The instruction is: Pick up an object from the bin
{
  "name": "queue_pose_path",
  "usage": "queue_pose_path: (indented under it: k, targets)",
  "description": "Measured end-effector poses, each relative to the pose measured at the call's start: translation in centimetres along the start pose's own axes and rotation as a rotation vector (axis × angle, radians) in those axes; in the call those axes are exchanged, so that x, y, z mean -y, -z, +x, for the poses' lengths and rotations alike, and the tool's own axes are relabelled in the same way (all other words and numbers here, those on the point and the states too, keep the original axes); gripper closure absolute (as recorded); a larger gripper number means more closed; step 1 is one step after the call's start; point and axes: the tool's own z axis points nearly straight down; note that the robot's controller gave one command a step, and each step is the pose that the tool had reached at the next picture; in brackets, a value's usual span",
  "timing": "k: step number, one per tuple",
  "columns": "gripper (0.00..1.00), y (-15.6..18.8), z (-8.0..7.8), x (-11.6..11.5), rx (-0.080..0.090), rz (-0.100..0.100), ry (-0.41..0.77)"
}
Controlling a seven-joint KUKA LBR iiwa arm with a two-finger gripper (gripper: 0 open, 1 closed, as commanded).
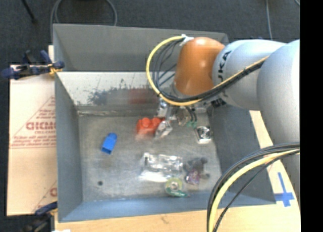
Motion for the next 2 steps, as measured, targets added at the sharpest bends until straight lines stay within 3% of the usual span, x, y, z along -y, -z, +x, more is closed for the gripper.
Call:
queue_pose_path:
  k: [1,2]
  targets:
    - [1.0,15.6,1.8,0.0,0.005,0.005,-0.035]
    - [1.0,12.0,3.4,0.3,-0.007,0.006,0.147]
